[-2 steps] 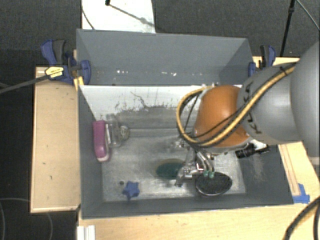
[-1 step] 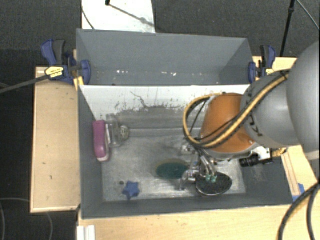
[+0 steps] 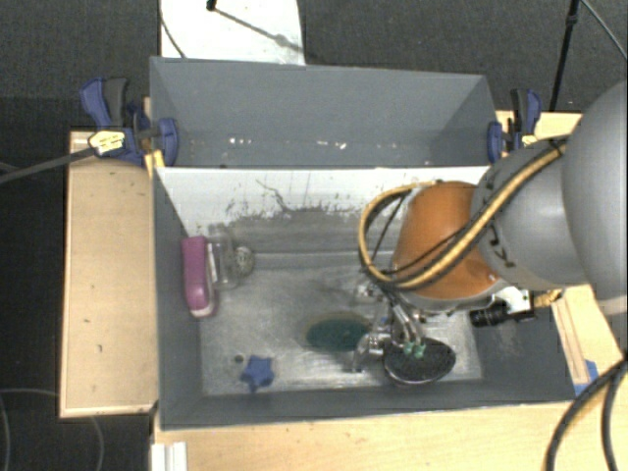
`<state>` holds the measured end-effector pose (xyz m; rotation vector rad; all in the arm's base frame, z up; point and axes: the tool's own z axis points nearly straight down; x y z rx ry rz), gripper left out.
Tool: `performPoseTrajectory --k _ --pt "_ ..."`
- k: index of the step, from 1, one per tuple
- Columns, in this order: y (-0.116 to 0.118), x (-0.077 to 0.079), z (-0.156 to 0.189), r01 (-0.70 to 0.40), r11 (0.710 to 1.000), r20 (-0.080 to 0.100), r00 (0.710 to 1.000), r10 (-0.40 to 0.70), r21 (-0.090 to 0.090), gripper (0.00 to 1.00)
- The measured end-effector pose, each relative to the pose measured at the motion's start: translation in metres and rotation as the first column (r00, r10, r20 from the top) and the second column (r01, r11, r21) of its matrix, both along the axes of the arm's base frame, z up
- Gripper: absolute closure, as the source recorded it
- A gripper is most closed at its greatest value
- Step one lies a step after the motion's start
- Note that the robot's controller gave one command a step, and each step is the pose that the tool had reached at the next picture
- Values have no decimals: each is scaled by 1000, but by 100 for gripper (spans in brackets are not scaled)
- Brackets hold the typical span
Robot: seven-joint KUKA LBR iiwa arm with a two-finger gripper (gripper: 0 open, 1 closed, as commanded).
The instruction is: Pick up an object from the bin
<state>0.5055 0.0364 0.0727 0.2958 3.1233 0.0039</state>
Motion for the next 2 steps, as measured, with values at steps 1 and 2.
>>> performPoseTrajectory --k 1,2 --pt "-1 3 2 4 1000 7 1000 -4 0 100" --pt "0 4 74 2 1000 4 1000 -2 -1 100"
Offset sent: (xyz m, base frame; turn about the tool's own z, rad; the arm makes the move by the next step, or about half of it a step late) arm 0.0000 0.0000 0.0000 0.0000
